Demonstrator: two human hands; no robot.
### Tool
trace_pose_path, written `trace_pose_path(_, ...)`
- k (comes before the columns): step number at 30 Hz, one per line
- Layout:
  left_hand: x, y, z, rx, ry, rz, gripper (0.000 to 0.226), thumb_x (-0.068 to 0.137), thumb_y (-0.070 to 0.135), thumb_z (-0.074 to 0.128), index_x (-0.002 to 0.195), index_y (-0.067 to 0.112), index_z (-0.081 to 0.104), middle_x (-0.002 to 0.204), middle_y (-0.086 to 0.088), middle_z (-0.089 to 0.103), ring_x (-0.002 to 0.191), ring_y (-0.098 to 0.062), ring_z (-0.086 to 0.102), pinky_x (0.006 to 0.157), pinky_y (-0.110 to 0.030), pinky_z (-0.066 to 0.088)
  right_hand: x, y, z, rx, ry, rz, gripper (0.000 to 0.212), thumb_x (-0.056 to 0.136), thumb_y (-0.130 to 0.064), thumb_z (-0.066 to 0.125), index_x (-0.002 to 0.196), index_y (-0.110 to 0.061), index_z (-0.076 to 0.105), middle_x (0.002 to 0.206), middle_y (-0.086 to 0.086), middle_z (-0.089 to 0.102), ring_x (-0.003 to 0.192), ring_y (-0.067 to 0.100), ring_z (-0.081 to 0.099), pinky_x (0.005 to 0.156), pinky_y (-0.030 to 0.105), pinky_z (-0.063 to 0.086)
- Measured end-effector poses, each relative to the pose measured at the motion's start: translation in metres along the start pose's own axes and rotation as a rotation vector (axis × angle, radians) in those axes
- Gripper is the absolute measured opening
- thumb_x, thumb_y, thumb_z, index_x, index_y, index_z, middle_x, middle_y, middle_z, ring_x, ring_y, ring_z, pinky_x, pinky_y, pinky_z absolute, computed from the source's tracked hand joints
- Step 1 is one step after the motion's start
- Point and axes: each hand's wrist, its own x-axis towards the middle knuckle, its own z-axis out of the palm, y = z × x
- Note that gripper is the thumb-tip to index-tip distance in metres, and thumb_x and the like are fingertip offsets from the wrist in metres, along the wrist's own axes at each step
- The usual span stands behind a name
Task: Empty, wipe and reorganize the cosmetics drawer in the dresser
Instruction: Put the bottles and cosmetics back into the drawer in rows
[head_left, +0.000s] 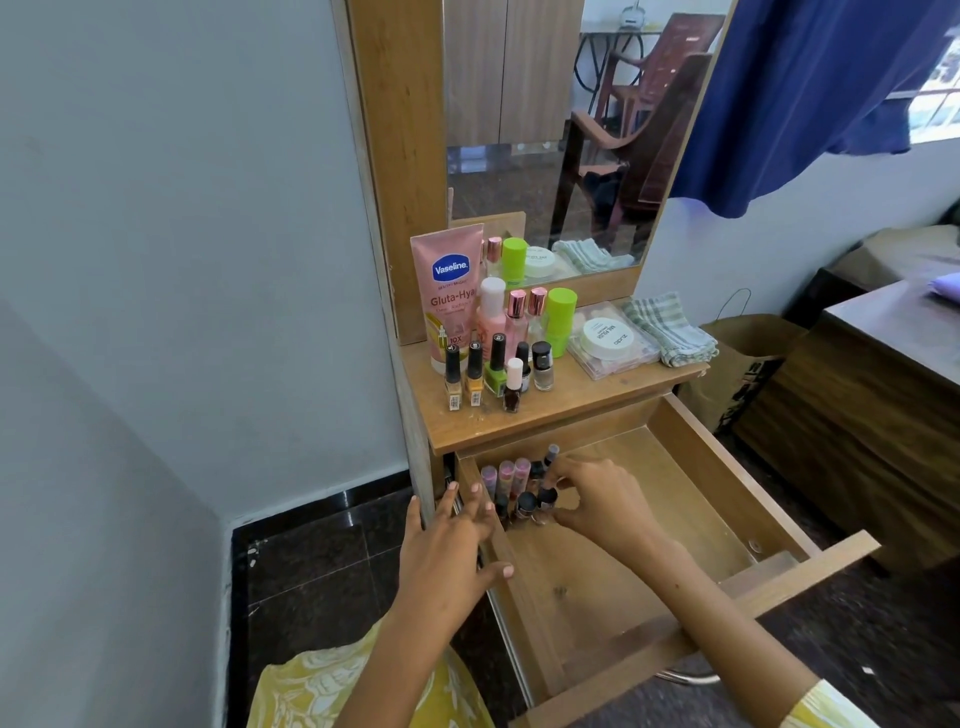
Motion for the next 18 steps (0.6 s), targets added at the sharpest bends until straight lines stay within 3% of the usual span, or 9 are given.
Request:
trace_pose_path(4, 0.002, 0.000, -0.002, 0.043, -0.013, 0.008, 0.069, 0.089, 0.057, 0.047, 0.148, 0.029, 0.023, 0.158, 0.007, 0.005, 0.145, -0.017, -0.004, 0.113, -0.050, -0.009, 0.001, -0.008, -0.023, 0.072, 0.171, -0.027, 0.019, 0.079, -0.027, 0.066, 0.097, -0.029, 0.061, 0.092, -0.013, 0.066, 0.088, 0.008, 0.064, 0.072, 0.030, 0.053)
trace_pose_path(6, 0.002, 0.000, -0.003, 0.055, -0.027, 0.001, 0.070, 0.089, 0.058, 0.046, 0.148, 0.029, 0.021, 0.158, 0.008, 0.004, 0.145, -0.017, -0.005, 0.113, -0.049, -0.009, 0.006, -0.018, -0.027, 0.153, 0.301, -0.051, 0.028, 0.080, -0.022, 0.065, 0.107, -0.029, 0.060, 0.087, -0.014, 0.064, 0.080, 0.007, 0.063, 0.069, 0.030, 0.054)
trace_pose_path(9, 0.002, 0.001, -0.003, 0.054, -0.041, -0.011, 0.071, 0.089, 0.058, 0.045, 0.149, 0.031, 0.018, 0.158, 0.008, 0.000, 0.145, -0.017, -0.006, 0.113, -0.049, -0.010, 0.020, -0.034, -0.028, 0.191, 0.377, -0.059, 0.055, 0.085, -0.024, 0.065, 0.135, -0.034, 0.044, 0.092, -0.014, 0.062, 0.073, 0.005, 0.060, 0.069, 0.027, 0.054)
trace_pose_path(12, 0.002, 0.002, -0.003, 0.048, -0.043, -0.016, 0.071, 0.090, 0.058, 0.045, 0.149, 0.031, 0.016, 0.158, 0.009, -0.001, 0.145, -0.017, -0.007, 0.113, -0.049, -0.010, 0.034, -0.044, -0.028, 0.151, 0.403, -0.029, 0.063, 0.088, -0.030, 0.063, 0.144, -0.034, 0.032, 0.109, -0.006, 0.058, 0.073, 0.010, 0.062, 0.068, 0.030, 0.055)
trace_pose_path(14, 0.002, 0.002, -0.003, 0.048, -0.049, -0.017, 0.071, 0.090, 0.058, 0.045, 0.149, 0.031, 0.016, 0.158, 0.009, -0.002, 0.145, -0.017, -0.007, 0.113, -0.049, -0.010, 0.040, -0.048, -0.028, 0.132, 0.473, -0.019, 0.054, 0.088, -0.031, 0.064, 0.137, -0.028, 0.044, 0.113, -0.003, 0.055, 0.073, 0.011, 0.061, 0.065, 0.032, 0.056)
trace_pose_path(16, 0.002, 0.002, -0.004, 0.049, -0.050, -0.021, 0.071, 0.090, 0.058, 0.044, 0.149, 0.031, 0.016, 0.158, 0.009, -0.002, 0.145, -0.017, -0.007, 0.113, -0.049, -0.010, 0.041, -0.050, -0.029, 0.150, 0.592, -0.033, 0.035, 0.085, -0.030, 0.067, 0.117, -0.020, 0.057, 0.107, -0.002, 0.056, 0.072, 0.011, 0.059, 0.059, 0.029, 0.054)
trace_pose_path(18, 0.002, 0.002, -0.003, 0.047, -0.048, -0.023, 0.072, 0.090, 0.058, 0.045, 0.149, 0.031, 0.015, 0.158, 0.009, -0.002, 0.145, -0.017, -0.007, 0.113, -0.049, -0.010, 0.040, -0.048, -0.029, 0.199, 0.653, -0.056, 0.022, 0.085, -0.029, 0.067, 0.100, -0.018, 0.058, 0.100, -0.005, 0.059, 0.069, 0.011, 0.060, 0.055, 0.027, 0.051)
